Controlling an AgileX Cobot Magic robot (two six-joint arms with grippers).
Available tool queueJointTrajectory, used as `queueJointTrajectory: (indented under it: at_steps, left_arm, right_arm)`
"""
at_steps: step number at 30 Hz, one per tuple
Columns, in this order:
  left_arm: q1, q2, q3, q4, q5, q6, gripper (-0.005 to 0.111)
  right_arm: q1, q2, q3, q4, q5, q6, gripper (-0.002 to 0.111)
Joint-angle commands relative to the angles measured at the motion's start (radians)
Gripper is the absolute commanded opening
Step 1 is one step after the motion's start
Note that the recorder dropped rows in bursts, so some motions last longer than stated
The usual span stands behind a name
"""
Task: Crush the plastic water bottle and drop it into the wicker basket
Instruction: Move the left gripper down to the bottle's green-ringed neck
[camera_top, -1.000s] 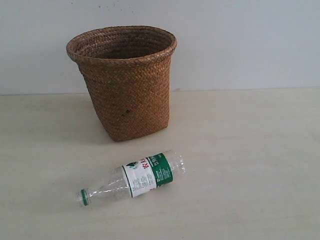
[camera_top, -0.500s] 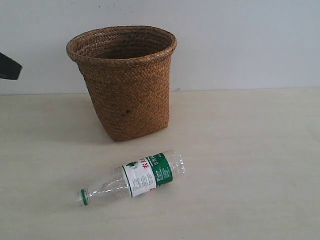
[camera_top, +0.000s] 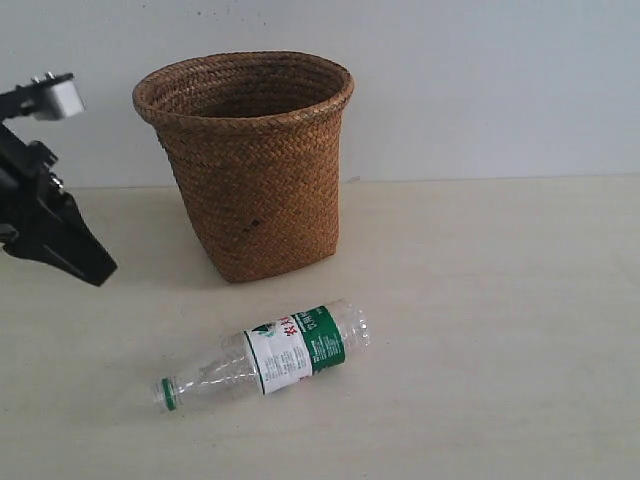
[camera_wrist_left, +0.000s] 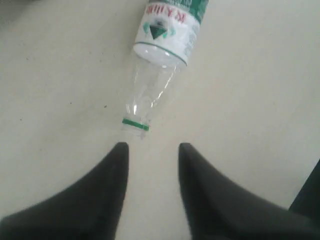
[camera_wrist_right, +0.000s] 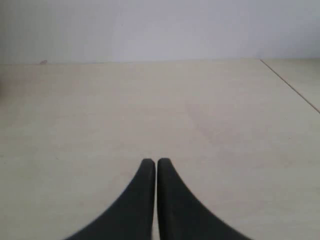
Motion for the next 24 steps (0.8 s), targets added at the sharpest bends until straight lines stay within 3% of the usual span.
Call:
queueJointTrajectory:
  at_steps: [1, 3, 7, 14, 20, 24]
  left_arm:
    - [-0.058, 0.044, -0.007, 0.045, 0.01, -0.009, 0.06]
    - [-0.082, 0.053, -0.007, 0.053, 0.01, -0.009, 0.065]
    - [-0.133, 0.088, -0.007, 0.08, 0.009, -0.009, 0.06]
    - [-0.229, 0.18, -0.007, 0.348, -0.058, -0.051, 0.059]
    - [-0.231, 0.198, -0.009, 0.462, -0.1, -0.077, 0.059]
    - [-0.231, 0.198, -0.009, 0.46, -0.12, -0.099, 0.059]
  right_arm:
    - [-0.004, -0.005, 0.0, -0.002, -0.012, -0.003, 0.0]
    - [-0.004, -0.005, 0.0, -0.002, -0.012, -0.003, 0.0]
    - [-0.004, -0.005, 0.0, -0.002, -0.012, -0.003, 0.0]
    - [-0.004, -0.005, 0.0, -0.002, -0.012, -0.003, 0.0]
    - [-0.004, -0.005, 0.0, -0.002, -0.012, -0.003, 0.0]
    - [-0.004, -0.005, 0.0, -0.002, -0.012, -0.003, 0.0]
